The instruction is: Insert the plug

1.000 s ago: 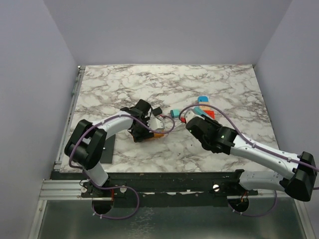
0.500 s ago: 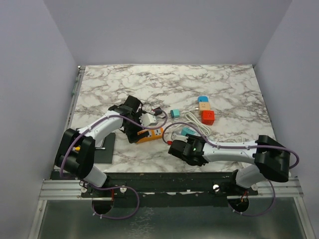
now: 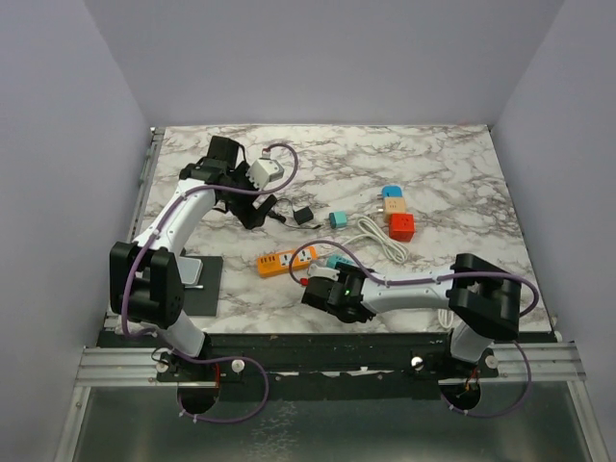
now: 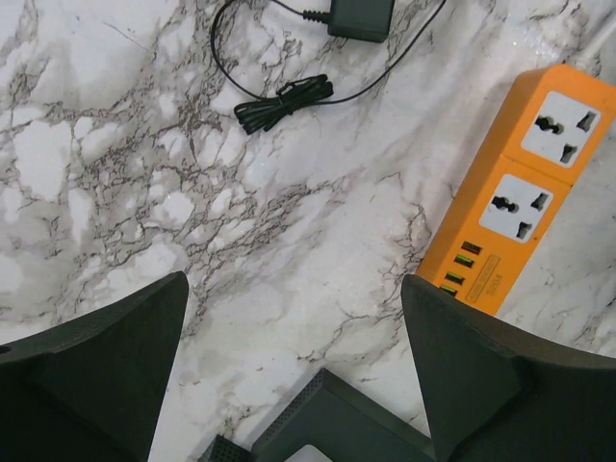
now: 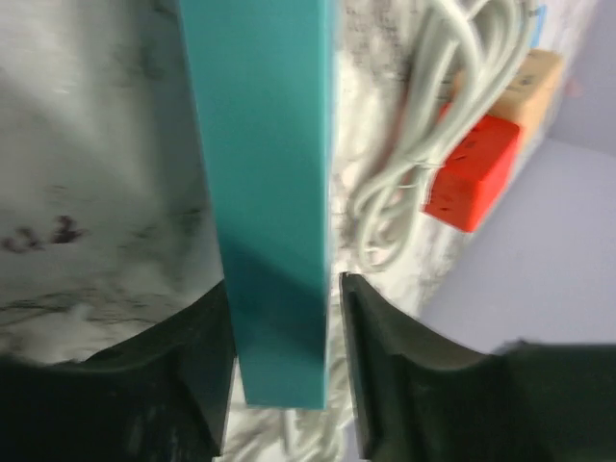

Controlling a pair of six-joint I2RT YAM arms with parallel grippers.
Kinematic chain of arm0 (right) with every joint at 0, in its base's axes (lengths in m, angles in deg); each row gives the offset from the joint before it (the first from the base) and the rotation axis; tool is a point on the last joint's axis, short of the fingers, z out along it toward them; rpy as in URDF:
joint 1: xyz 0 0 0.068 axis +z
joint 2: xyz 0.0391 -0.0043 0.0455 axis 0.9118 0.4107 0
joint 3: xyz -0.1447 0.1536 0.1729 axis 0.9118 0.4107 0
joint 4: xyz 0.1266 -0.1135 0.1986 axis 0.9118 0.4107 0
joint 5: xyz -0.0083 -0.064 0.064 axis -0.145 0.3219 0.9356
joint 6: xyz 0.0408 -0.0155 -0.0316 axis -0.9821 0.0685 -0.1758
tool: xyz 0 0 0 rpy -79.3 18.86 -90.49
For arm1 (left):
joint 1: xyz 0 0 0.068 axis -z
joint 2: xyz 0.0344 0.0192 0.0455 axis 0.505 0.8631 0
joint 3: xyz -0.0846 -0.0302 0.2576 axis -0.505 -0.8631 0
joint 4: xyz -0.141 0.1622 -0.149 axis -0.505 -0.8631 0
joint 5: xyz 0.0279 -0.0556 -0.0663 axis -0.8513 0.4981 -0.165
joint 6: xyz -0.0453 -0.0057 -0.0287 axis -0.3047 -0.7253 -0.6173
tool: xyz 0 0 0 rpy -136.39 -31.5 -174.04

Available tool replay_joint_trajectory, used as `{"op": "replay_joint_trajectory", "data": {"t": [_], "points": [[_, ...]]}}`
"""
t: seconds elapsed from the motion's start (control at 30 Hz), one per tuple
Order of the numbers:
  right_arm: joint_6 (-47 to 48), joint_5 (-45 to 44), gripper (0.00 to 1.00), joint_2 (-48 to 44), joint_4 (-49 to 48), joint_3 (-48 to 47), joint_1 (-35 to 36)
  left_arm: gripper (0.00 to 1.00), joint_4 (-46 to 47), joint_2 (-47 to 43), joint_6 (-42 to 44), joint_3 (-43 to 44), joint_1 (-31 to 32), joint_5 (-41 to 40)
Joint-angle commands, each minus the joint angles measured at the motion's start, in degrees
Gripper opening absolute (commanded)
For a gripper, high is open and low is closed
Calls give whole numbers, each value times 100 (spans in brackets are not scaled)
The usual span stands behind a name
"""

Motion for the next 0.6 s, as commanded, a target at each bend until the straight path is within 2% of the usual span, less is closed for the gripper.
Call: {"op": "replay_joint_trajectory", "data": {"t": [0.0,0.07,0.1,0.13,0.3,0.4,0.47,0.57], "points": [[-531,522,59,129,39,-234,128,94,-230,71,-145,379,12,459],[-777,671,86,27,113,-273,132,95,-254,78,-121,466,12,486],[-867,710,96,-37,172,-299,133,95,-269,91,-109,510,9,503],[-950,756,99,-106,262,-345,133,95,-284,106,-99,554,13,511],[-1870,806,100,-585,995,-822,122,96,-311,141,-115,729,7,581],[-3638,384,100,-965,1879,-1351,-161,96,-310,130,-147,812,8,639],[-4701,638,100,-1344,2359,-1587,-781,96,-314,135,-184,876,9,675],[-5616,1916,100,-1911,2688,-1611,-2558,97,-340,152,-262,987,19,708]]}}
